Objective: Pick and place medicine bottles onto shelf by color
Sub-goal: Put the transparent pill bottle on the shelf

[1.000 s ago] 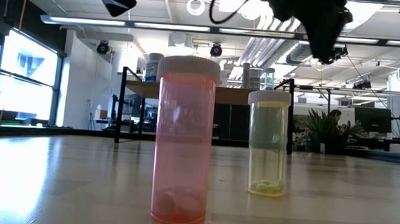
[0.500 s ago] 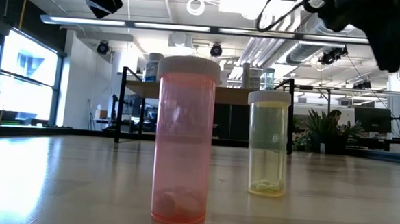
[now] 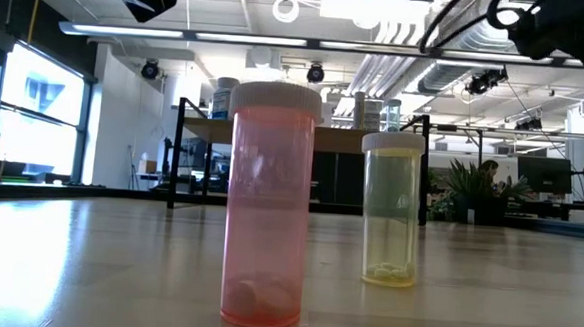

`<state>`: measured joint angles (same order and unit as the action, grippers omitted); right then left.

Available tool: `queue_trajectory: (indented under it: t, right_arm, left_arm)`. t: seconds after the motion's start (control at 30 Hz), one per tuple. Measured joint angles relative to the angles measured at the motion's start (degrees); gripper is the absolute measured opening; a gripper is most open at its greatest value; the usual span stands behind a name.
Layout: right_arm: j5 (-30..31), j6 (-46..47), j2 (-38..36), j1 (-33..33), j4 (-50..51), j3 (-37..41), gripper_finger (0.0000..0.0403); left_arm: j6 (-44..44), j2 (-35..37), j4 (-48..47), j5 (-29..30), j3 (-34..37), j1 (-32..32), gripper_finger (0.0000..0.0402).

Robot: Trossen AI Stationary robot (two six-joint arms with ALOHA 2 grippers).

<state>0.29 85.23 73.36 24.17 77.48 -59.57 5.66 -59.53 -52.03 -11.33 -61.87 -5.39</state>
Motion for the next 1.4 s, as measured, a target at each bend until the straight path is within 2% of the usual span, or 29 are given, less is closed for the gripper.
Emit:
queue_trajectory:
  t: [0.2,0.4,0.87,1.03,1.27,1.4]
  right_arm:
    - [-3.8,0.5,0.0,-0.1,-5.1,5.1,0.0187]
    - [-4.4,1.4,0.0,0.2,-12.9,10.2,0.0228]
    - [-3.3,1.9,0.1,0.2,-25.4,17.1,0.0232]
    - [-3.6,1.7,0.1,0.3,-24.9,17.4,0.0232]
    - [-3.8,-9.5,0.1,0.2,-25.8,17.4,0.0232]
    - [-5.0,-22.7,0.1,0.2,-28.3,17.4,0.0232]
  left_arm:
    - [0.5,0.0,0.0,0.0,0.0,0.4,0.0174]
    - [1.2,0.0,0.0,0.0,0.0,0.4,0.0174]
    - [1.3,0.0,0.0,0.0,0.0,0.4,0.0174]
    - [1.2,0.0,0.0,0.0,0.0,0.4,0.0174]
    - [1.2,0.0,0.0,0.1,0.0,0.4,0.0174]
    - [1.0,0.0,0.0,0.2,0.0,0.3,0.0174]
